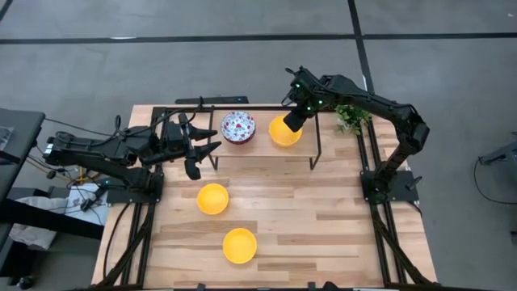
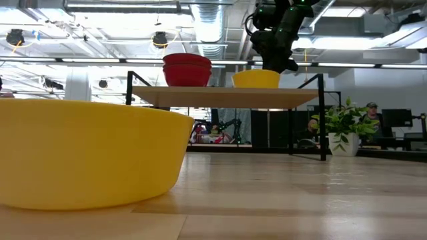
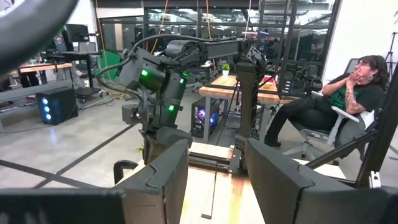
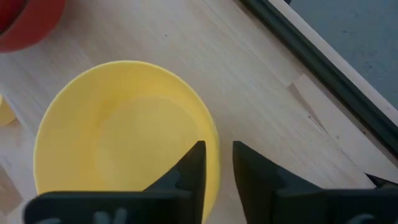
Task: Pick & Place Mini bowls
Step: Put the bottom left yellow bowl on the shelf, then stack the top yellow bowl on the yellow bowl on the shelf
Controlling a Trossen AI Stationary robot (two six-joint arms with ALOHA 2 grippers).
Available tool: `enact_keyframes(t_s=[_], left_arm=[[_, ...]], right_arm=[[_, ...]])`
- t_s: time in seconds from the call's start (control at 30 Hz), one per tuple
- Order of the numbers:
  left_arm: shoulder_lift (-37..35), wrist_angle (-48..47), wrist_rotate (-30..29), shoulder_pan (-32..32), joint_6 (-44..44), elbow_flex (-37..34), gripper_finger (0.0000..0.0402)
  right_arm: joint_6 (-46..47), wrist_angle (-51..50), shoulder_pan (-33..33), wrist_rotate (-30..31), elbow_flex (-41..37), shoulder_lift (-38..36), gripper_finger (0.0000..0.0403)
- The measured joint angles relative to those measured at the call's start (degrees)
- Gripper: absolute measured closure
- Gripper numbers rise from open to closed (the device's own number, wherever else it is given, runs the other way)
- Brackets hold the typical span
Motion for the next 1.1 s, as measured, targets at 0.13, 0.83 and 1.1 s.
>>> enact_keyframes(t_s=[0.13, 0.83, 1.1], left_arm=[[0.0, 0.0, 0.0, 0.0, 0.0, 0.0, 0.0243], [0.5, -6.5, 11.8, -2.3, -11.6, 0.0, 0.0243], [4.6, -29.2, 11.8, -11.7, -35.3, 0.0, 0.0243]], right_arm=[[-0.1, -0.1, 0.0, 0.0, 0.0, 0.0, 0.0312], [-6.2, -8.7, 0.0, 0.2, 0.0, -19.8, 0.0312], [-7.5, -8.6, 0.3, 0.2, 0.0, -31.3, 0.0311]])
